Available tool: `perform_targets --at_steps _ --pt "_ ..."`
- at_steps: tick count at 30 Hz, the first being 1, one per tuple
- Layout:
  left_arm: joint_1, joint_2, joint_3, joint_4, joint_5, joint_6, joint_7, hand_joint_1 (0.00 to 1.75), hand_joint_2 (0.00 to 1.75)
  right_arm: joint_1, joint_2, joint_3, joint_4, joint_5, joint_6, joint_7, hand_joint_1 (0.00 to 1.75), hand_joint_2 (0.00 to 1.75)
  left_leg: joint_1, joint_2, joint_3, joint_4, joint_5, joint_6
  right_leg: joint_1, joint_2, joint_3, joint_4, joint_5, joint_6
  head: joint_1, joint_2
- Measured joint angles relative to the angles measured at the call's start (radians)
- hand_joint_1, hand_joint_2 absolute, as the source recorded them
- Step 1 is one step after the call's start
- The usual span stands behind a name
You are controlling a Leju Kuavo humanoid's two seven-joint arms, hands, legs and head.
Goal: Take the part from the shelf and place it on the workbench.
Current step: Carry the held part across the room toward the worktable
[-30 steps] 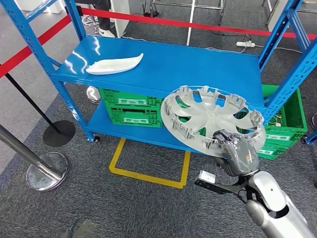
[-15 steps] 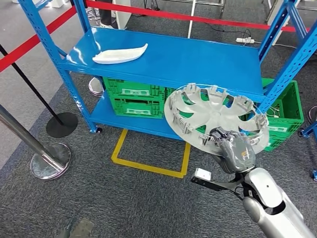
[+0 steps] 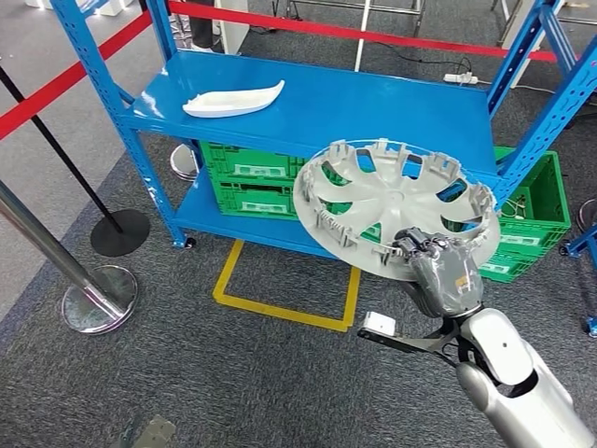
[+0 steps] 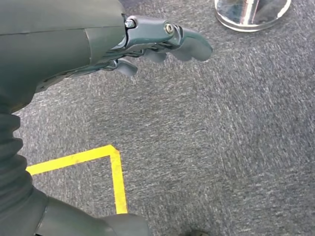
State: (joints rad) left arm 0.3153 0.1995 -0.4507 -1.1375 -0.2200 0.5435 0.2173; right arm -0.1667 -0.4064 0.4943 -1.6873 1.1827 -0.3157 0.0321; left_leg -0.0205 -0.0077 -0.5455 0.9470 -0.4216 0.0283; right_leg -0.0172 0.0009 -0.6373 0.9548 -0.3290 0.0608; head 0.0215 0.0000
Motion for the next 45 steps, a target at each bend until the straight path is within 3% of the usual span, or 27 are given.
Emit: perform_targets --at_steps 2,5,6,7,9,10,12,13,15,16,17,19,21,22,23,24,27,29,31,33,35,36,38,40,42,44,45 --pt "0.001 -0.002 0.005 0.0 -0.002 -0.003 -0.003 0.0 1.75 -0.011 0.0 0.001 -0.01 0.005 -0.005 0.0 1.75 1.75 0.007 -0.003 0.002 -0.017 0.016 0.006 0.002 0.0 -0.023 0.047 -0.041 0.003 0.001 0.0" --pt "0.004 -0.005 0.009 0.0 -0.002 -0.008 -0.004 0.0 1.75 -0.023 0.0 0.002 -0.019 0.01 -0.009 0.0 1.75 1.75 0.013 -0.014 -0.005 -0.02 0.026 0.003 0.0 0.001 -0.098 0.258 -0.161 0.006 0.001 0.0" --pt "0.005 -0.006 0.01 0.0 -0.002 -0.008 -0.004 0.0 1.75 -0.024 0.0 0.003 -0.02 0.011 -0.009 -0.001 1.75 1.75 0.015 -0.02 -0.009 -0.019 0.029 -0.001 -0.001 0.001 -0.11 0.307 -0.181 0.009 0.001 0.0" --pt "0.006 -0.008 0.011 0.0 -0.002 -0.009 -0.004 0.0 1.75 -0.025 -0.001 0.003 -0.02 0.011 -0.01 -0.001 1.75 1.75 0.019 -0.028 -0.012 -0.018 0.031 -0.006 -0.004 0.002 -0.102 0.315 -0.182 0.012 0.001 0.0" --pt "0.006 -0.01 0.012 0.0 -0.002 -0.009 -0.005 0.0 1.75 -0.025 -0.003 0.005 -0.021 0.012 -0.01 -0.001 1.75 1.75 0.029 -0.048 -0.022 -0.007 0.033 -0.021 -0.014 0.013 -0.024 0.206 -0.145 0.022 0.001 0.0" --pt "0.006 -0.01 0.013 0.0 -0.002 -0.009 -0.007 0.0 1.75 -0.026 -0.004 0.006 -0.02 0.012 -0.01 -0.001 1.75 1.75 0.032 -0.058 -0.03 0.001 0.032 -0.031 -0.019 0.033 0.021 0.139 -0.135 0.029 0.002 0.0" --pt "0.008 -0.01 0.017 0.0 -0.001 -0.009 -0.011 0.0 1.75 -0.03 -0.008 0.01 -0.022 0.014 -0.013 -0.001 1.75 1.75 0.034 -0.076 -0.047 0.02 0.032 -0.048 -0.025 0.061 0.07 0.063 -0.129 0.023 0.003 0.0" --pt "0.01 -0.01 0.019 0.0 -0.001 -0.009 -0.013 0.0 1.75 -0.031 -0.009 0.012 -0.024 0.014 -0.016 -0.001 1.75 1.75 0.034 -0.083 -0.055 0.023 0.035 -0.053 -0.023 0.063 0.069 0.065 -0.133 0.014 0.003 0.0" --pt "0.014 -0.011 0.019 0.0 -0.001 -0.009 -0.016 0.0 1.75 -0.034 -0.011 0.018 -0.027 0.015 -0.019 -0.003 1.75 1.75 0.037 -0.095 -0.065 0.024 0.042 -0.06 -0.02 0.042 0.059 0.075 -0.129 -0.009 0.001 0.0" --pt "0.016 -0.012 0.019 0.0 0.0 -0.009 -0.017 0.0 1.75 -0.036 -0.011 0.022 -0.029 0.015 -0.019 -0.005 1.75 1.75 0.037 -0.087 -0.071 0.033 0.035 -0.064 -0.019 0.032 0.056 0.078 -0.127 -0.017 0.0 0.0" --pt "0.016 -0.012 0.019 0.0 0.0 -0.009 -0.018 0.0 1.75 -0.039 -0.012 0.025 -0.031 0.014 -0.02 -0.008 1.75 1.75 0.037 -0.07 -0.085 0.058 0.016 -0.067 -0.019 0.021 0.053 0.079 -0.125 -0.026 -0.003 0.0" --pt "0.015 -0.012 0.019 0.0 0.003 -0.009 -0.019 0.0 1.75 -0.043 -0.014 0.029 -0.036 0.01 -0.022 -0.013 1.75 1.75 0.034 -0.024 -0.138 0.174 -0.054 -0.072 -0.015 -0.001 0.045 0.078 -0.119 -0.039 -0.009 0.0" --pt "0.014 -0.013 0.019 0.0 0.007 -0.008 -0.02 0.0 1.75 -0.05 -0.017 0.032 -0.039 0.005 -0.023 -0.017 1.75 1.75 0.034 -0.006 -0.195 0.311 -0.117 -0.072 -0.009 -0.026 0.036 0.078 -0.115 -0.045 -0.011 0.0" --pt "0.014 -0.013 0.019 0.001 0.009 -0.008 -0.02 0.0 1.75 -0.053 -0.017 0.035 -0.039 0.002 -0.024 -0.019 1.75 1.75 0.034 -0.004 -0.204 0.342 -0.126 -0.07 -0.006 -0.039 0.033 0.078 -0.113 -0.046 -0.01 0.0" --pt "0.014 -0.014 0.019 0.001 0.01 -0.007 -0.021 0.0 1.75 -0.056 -0.018 0.039 -0.039 -0.001 -0.024 -0.02 1.75 1.75 0.033 -0.003 -0.192 0.332 -0.117 -0.067 -0.004 -0.051 0.03 0.078 -0.111 -0.046 -0.011 0.0" --pt "0.014 -0.014 0.019 0.001 0.011 -0.007 -0.021 0.0 1.75 -0.058 -0.018 0.042 -0.039 -0.004 -0.024 -0.022 1.75 1.75 0.032 0.003 -0.158 0.283 -0.093 -0.063 -0.002 -0.063 0.029 0.078 -0.11 -0.045 -0.011 0.0" --pt "0.01 -0.013 0.018 0.001 0.016 -0.004 -0.021 0.0 1.75 -0.063 -0.021 0.05 -0.045 -0.013 -0.028 -0.027 1.75 1.75 0.02 0.068 -0.036 0.084 -0.031 -0.049 0.006 -0.097 0.027 0.081 -0.107 -0.036 -0.011 0.0" --pt "0.007 -0.013 0.018 0.001 0.018 -0.002 -0.021 0.0 1.75 -0.068 -0.024 0.054 -0.048 -0.016 -0.031 -0.029 1.75 1.75 0.013 0.077 -0.022 0.043 -0.023 -0.044 0.011 -0.121 0.026 0.081 -0.104 -0.025 -0.012 0.0" --pt "0.011 -0.012 0.018 0.002 0.019 -0.001 -0.022 0.0 1.75 -0.073 -0.025 0.058 -0.049 -0.018 -0.032 -0.03 1.75 1.75 0.013 0.049 -0.028 0.041 -0.015 -0.034 0.006 -0.133 0.026 0.08 -0.105 -0.015 -0.011 0.0" --pt "0.014 -0.012 0.018 0.002 0.02 0.0 -0.022 0.0 1.75 -0.074 -0.026 0.062 -0.05 -0.02 -0.033 -0.032 1.75 1.75 0.016 0.024 -0.029 0.037 -0.007 -0.023 0.002 -0.084 0.005 0.13 -0.141 -0.007 -0.008 0.0" --pt "0.012 -0.012 0.018 0.002 0.02 0.0 -0.022 0.0 1.75 -0.074 -0.029 0.065 -0.051 -0.022 -0.034 -0.032 1.75 1.75 0.017 0.0 -0.032 0.036 -0.003 -0.015 0.002 -0.021 -0.048 0.255 -0.207 -0.006 -0.004 0.0" --pt "0.011 -0.012 0.018 0.002 0.021 0.0 -0.022 0.0 1.75 -0.073 -0.03 0.067 -0.051 -0.022 -0.034 -0.032 1.75 1.75 0.016 -0.012 -0.033 0.036 -0.002 -0.013 0.005 -0.008 -0.078 0.322 -0.236 -0.007 -0.002 0.0" --pt "0.011 -0.012 0.018 0.002 0.021 0.0 -0.022 0.0 1.75 -0.073 -0.031 0.07 -0.051 -0.022 -0.034 -0.032 1.75 1.75 0.014 -0.04 -0.035 0.037 0.0 -0.01 0.009 -0.001 -0.106 0.384 -0.249 -0.011 -0.002 0.0" --pt "0.012 -0.013 0.018 0.003 0.022 0.0 -0.022 0.0 1.75 -0.073 -0.031 0.071 -0.051 -0.022 -0.034 -0.032 1.75 1.75 0.013 -0.069 -0.034 0.038 0.002 -0.011 0.011 0.008 -0.057 0.29 -0.191 -0.018 -0.002 0.0" --pt "0.011 -0.012 0.018 0.003 0.023 0.0 -0.022 0.0 1.75 -0.074 -0.032 0.073 -0.052 -0.022 -0.035 -0.033 1.75 1.75 0.014 -0.097 -0.037 0.042 0.003 -0.016 0.005 0.055 0.02 0.143 -0.137 -0.023 -0.003 0.0" --pt "0.01 -0.012 0.018 0.003 0.025 0.001 -0.022 0.0 1.75 -0.075 -0.034 0.074 -0.054 -0.022 -0.037 -0.034 1.75 1.75 0.019 -0.12 -0.05 0.045 0.009 -0.027 0.003 0.088 0.052 0.08 -0.127 -0.025 -0.006 0.0" --pt "0.01 -0.012 0.018 0.003 0.026 0.001 -0.022 0.0 1.75 -0.075 -0.034 0.075 -0.054 -0.022 -0.038 -0.035 1.75 1.75 0.021 -0.131 -0.055 0.045 0.013 -0.034 0.004 0.082 0.053 0.077 -0.127 -0.026 -0.006 0.0"
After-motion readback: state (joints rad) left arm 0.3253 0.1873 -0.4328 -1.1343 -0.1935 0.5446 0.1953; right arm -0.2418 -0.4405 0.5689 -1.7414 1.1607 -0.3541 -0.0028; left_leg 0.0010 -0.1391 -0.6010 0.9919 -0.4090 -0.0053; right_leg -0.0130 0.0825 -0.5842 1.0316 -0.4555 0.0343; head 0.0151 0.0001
